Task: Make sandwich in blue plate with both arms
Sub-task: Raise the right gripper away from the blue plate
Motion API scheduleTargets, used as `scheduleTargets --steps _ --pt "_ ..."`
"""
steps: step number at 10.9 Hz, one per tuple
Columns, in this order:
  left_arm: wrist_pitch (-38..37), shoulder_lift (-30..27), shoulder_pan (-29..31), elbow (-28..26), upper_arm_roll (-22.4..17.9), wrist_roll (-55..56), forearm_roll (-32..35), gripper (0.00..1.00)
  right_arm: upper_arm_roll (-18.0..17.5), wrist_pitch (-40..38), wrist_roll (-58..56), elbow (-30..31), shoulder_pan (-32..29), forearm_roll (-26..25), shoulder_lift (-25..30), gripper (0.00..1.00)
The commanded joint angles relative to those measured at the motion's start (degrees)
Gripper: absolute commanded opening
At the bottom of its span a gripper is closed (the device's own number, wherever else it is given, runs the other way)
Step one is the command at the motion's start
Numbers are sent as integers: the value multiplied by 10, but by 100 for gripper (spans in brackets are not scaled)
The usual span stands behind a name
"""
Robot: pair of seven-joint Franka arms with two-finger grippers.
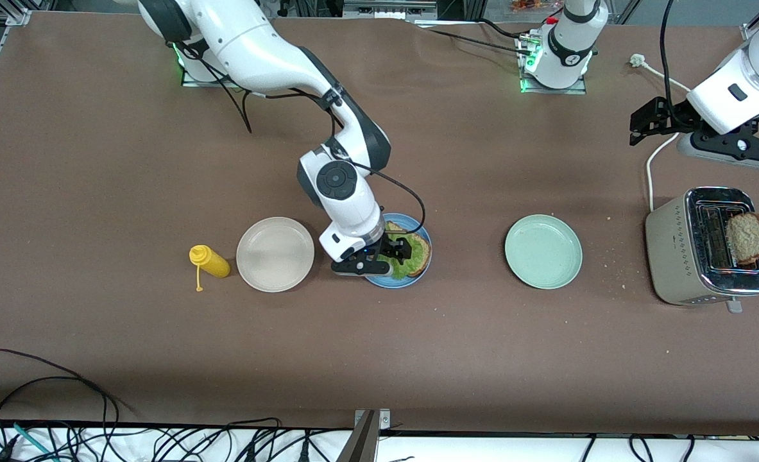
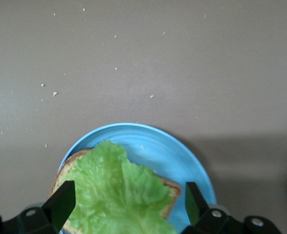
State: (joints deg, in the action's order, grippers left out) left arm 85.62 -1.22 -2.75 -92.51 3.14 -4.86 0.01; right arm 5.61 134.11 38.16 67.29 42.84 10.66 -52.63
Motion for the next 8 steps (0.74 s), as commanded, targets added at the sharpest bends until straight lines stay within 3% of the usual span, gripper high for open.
scheduleTargets --steps 1,4,8 --pt "-5 -8 4 -1 5 3 13 100 -1 -37 -172 100 -33 12 92 100" --pt "-5 -8 4 -1 5 3 13 100 -4 -102 -346 115 -88 13 128 100" --pt "-11 -8 5 -2 5 3 13 100 -44 -160 -528 165 -193 13 189 100"
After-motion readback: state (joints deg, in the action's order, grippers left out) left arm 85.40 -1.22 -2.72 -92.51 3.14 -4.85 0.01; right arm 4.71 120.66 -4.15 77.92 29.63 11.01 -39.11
